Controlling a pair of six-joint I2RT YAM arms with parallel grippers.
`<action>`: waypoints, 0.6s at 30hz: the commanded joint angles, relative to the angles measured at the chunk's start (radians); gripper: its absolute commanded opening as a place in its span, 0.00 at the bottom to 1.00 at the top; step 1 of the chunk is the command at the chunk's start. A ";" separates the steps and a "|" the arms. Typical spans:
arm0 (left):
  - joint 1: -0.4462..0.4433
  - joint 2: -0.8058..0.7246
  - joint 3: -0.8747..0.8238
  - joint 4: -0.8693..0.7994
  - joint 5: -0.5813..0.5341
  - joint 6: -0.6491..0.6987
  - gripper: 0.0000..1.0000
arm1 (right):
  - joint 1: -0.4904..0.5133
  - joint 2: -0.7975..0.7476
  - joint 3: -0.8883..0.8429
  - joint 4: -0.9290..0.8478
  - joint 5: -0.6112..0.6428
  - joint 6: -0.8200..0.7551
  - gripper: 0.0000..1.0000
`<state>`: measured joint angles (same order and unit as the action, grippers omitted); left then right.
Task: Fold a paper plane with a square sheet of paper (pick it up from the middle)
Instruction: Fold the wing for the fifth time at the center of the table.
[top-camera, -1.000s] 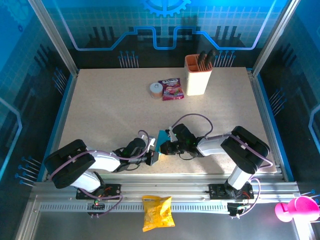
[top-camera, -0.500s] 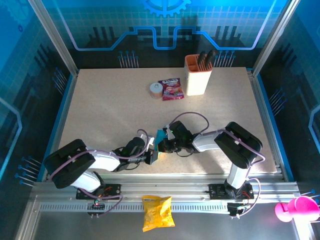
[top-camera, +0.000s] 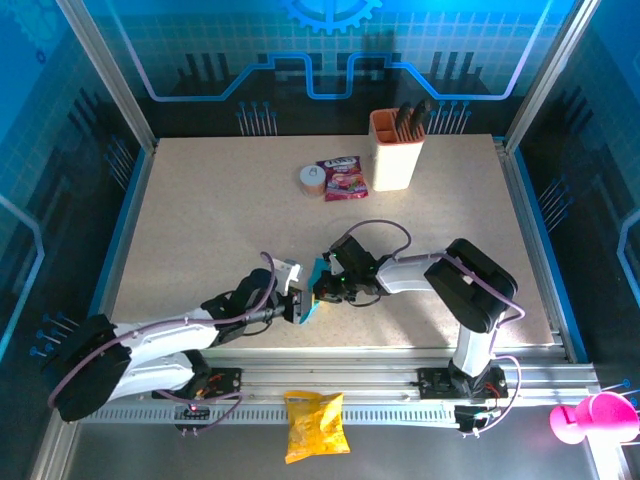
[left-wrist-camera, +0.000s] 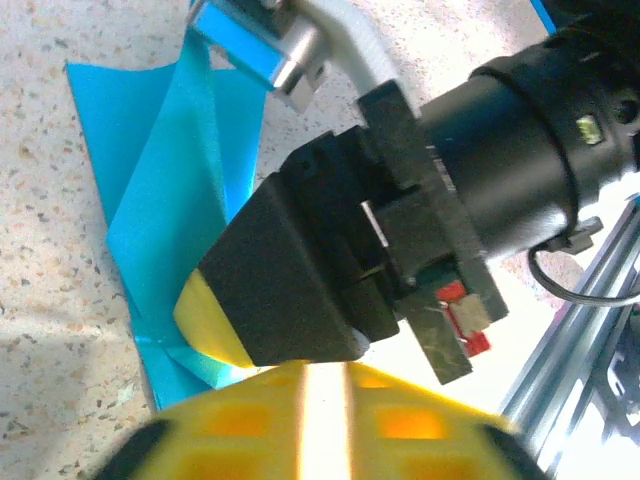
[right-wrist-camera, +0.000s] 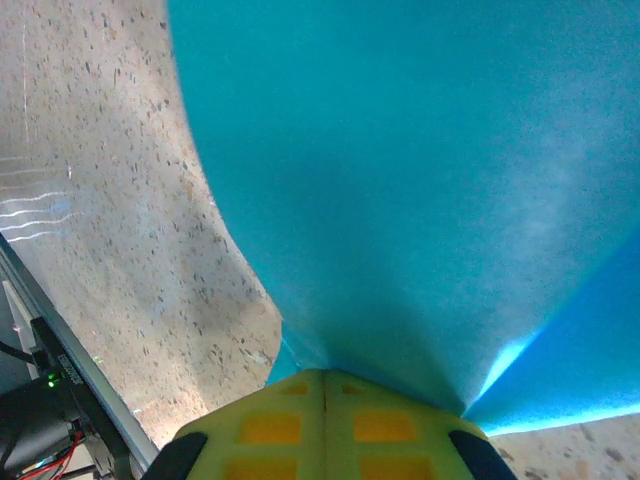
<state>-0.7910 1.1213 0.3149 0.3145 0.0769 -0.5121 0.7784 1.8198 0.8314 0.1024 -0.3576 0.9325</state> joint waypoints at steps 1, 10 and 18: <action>-0.009 0.003 0.034 -0.094 0.043 0.042 0.00 | 0.005 0.087 -0.037 -0.187 0.105 0.021 0.00; -0.100 0.182 0.087 -0.029 0.055 0.073 0.00 | 0.007 0.098 -0.042 -0.194 0.102 0.029 0.00; -0.098 0.252 0.090 -0.004 -0.047 0.069 0.00 | 0.007 0.105 -0.040 -0.192 0.094 0.038 0.00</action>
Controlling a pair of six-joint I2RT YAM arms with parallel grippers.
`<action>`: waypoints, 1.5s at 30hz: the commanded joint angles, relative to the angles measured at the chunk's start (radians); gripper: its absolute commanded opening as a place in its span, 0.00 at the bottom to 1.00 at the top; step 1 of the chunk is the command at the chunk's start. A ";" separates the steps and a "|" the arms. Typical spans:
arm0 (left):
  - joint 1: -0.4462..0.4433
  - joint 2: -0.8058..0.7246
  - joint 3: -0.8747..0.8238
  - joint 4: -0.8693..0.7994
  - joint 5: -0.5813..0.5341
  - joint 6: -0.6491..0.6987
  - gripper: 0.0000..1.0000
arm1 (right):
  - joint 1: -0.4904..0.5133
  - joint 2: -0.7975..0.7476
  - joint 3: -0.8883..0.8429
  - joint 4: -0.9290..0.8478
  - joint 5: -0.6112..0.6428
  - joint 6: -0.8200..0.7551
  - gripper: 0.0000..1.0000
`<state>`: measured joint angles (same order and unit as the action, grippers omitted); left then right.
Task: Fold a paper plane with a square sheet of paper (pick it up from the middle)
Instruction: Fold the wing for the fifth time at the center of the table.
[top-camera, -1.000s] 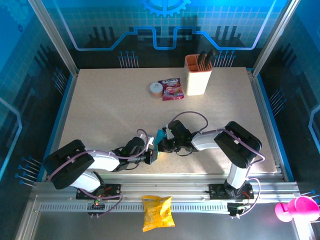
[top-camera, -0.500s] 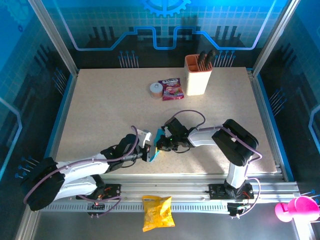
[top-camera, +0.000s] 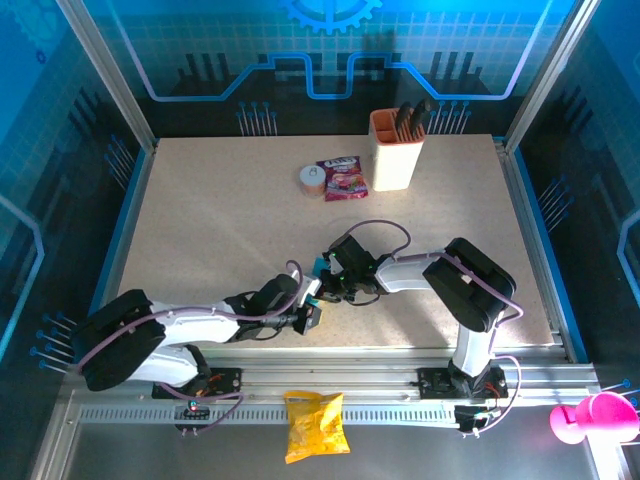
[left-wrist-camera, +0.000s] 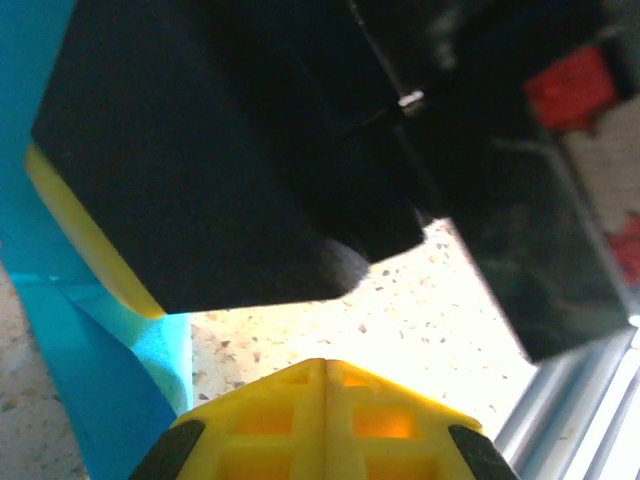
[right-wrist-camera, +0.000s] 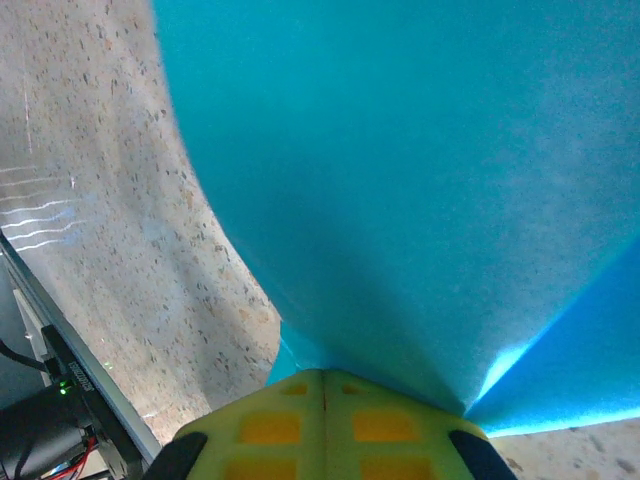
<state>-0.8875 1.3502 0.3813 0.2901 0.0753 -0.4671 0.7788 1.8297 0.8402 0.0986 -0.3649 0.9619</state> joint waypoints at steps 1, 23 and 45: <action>-0.002 0.034 0.024 0.017 -0.058 0.022 0.00 | 0.007 0.097 -0.049 -0.189 0.099 0.009 0.00; 0.116 0.114 -0.133 0.086 -0.080 -0.265 0.00 | -0.031 0.100 -0.026 -0.209 0.099 0.012 0.00; 0.140 0.318 -0.205 0.160 -0.051 -0.501 0.00 | -0.216 0.037 0.029 -0.142 -0.014 -0.055 0.30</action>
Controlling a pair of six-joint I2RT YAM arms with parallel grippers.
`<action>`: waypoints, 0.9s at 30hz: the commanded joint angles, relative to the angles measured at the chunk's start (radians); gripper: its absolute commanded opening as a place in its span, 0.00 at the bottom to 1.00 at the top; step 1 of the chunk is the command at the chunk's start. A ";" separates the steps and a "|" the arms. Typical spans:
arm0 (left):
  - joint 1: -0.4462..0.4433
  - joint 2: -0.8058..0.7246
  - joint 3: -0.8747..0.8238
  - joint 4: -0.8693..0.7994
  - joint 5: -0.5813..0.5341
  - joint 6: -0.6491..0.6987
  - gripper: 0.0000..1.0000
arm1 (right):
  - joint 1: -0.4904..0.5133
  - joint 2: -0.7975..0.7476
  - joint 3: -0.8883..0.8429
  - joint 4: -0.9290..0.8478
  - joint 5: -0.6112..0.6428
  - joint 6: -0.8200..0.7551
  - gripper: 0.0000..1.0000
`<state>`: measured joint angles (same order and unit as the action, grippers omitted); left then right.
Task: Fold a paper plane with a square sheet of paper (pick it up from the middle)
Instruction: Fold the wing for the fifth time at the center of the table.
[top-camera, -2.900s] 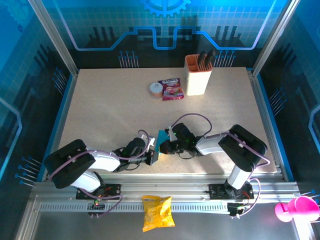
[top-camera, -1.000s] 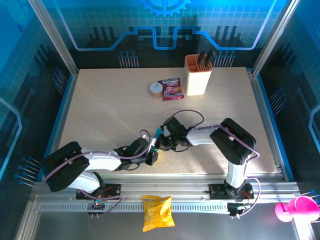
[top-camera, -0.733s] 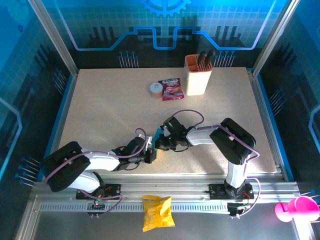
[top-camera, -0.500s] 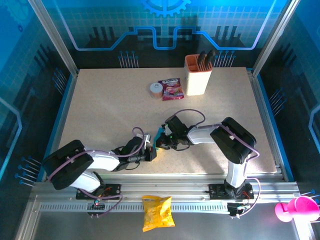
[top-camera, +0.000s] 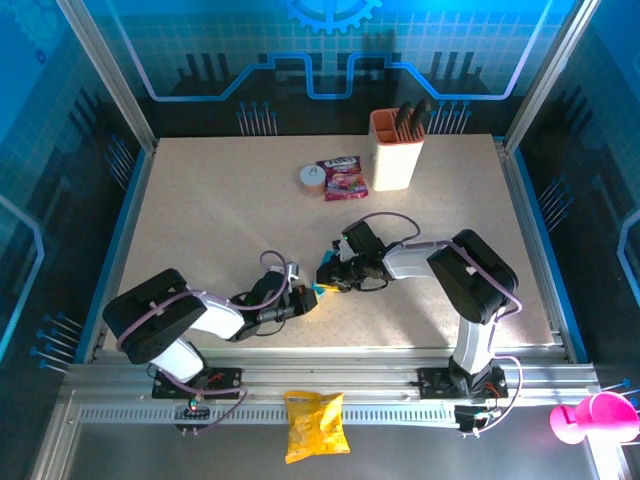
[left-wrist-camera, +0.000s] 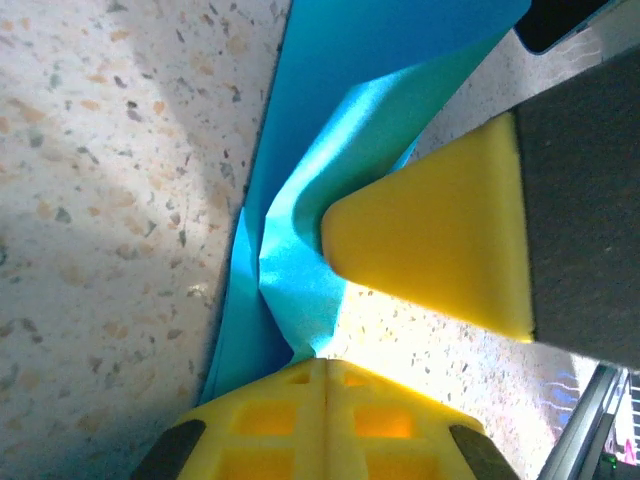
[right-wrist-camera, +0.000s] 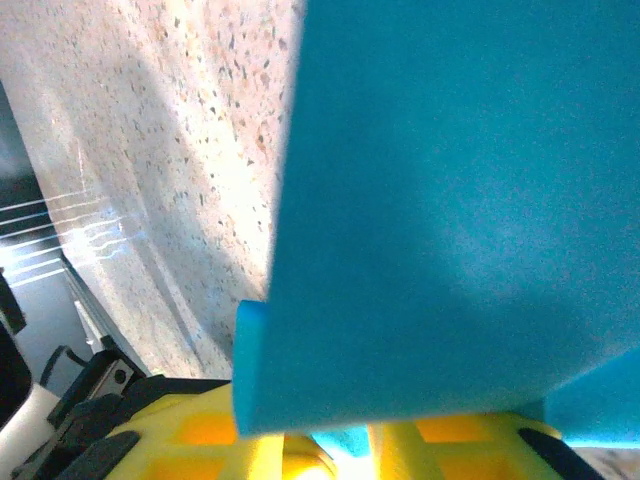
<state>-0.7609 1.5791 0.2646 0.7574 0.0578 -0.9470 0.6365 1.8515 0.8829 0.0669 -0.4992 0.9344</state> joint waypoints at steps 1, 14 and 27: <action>0.012 0.095 -0.088 -0.303 -0.033 -0.024 0.00 | -0.084 0.013 -0.012 -0.110 0.117 -0.030 0.30; 0.012 0.119 -0.103 -0.286 -0.030 -0.027 0.00 | -0.220 0.037 0.060 -0.176 0.139 -0.069 0.36; 0.012 0.118 -0.098 -0.282 -0.027 -0.030 0.00 | -0.346 -0.074 0.060 -0.275 0.219 -0.111 0.35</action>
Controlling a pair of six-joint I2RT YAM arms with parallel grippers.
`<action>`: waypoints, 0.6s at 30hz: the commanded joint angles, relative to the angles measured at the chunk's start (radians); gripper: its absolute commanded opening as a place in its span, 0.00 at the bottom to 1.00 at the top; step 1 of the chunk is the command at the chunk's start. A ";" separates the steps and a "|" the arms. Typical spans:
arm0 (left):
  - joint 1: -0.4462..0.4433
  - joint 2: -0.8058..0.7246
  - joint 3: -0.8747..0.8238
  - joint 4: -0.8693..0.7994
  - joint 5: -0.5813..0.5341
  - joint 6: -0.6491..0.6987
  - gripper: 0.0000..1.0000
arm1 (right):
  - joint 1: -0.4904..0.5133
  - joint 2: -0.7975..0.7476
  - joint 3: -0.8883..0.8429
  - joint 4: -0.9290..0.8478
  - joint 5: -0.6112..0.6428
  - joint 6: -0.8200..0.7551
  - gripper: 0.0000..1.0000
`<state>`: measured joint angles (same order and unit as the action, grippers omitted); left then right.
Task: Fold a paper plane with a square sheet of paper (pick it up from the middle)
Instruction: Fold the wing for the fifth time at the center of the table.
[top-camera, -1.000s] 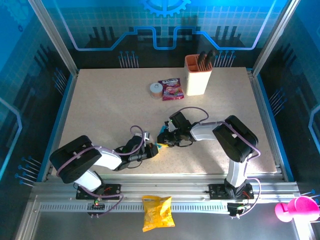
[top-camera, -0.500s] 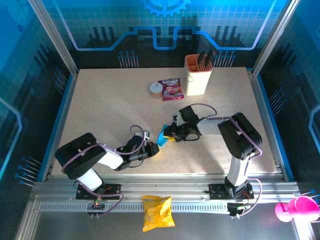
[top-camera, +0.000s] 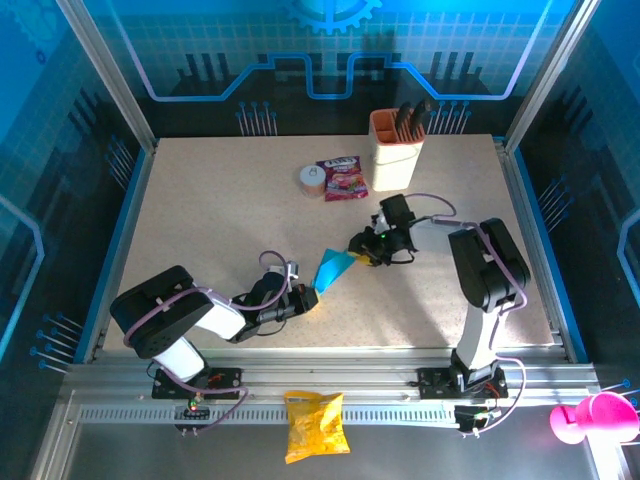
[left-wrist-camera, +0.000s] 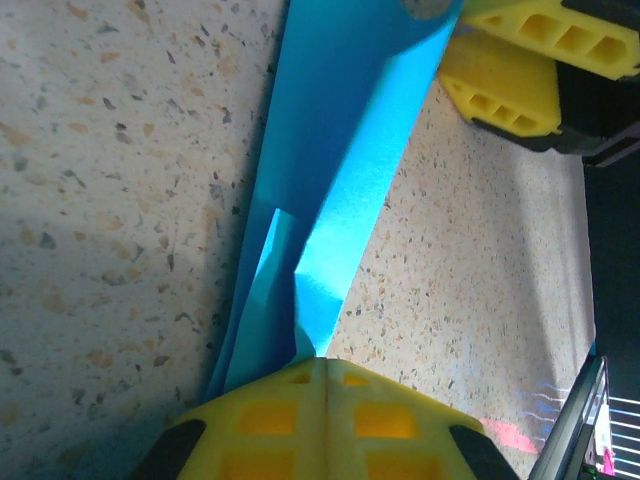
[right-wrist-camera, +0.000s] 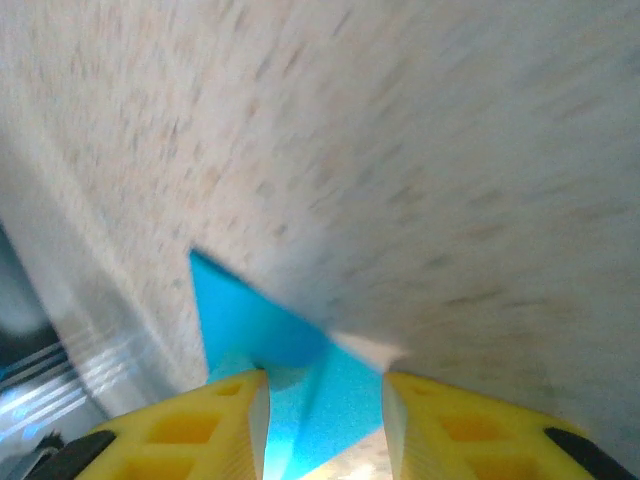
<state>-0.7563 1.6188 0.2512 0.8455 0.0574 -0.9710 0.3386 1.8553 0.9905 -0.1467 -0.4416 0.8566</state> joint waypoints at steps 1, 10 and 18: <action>0.008 0.078 -0.083 -0.373 -0.027 -0.005 0.00 | -0.041 -0.121 -0.074 -0.051 0.155 -0.030 0.34; 0.008 0.098 -0.077 -0.363 -0.018 0.002 0.00 | 0.226 -0.297 -0.198 0.142 0.151 0.077 0.00; 0.009 0.095 -0.066 -0.379 -0.019 0.013 0.00 | 0.396 -0.089 -0.115 0.279 0.179 0.137 0.00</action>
<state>-0.7555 1.6234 0.2520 0.8509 0.0608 -0.9703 0.7166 1.7027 0.8639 0.0650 -0.2897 0.9493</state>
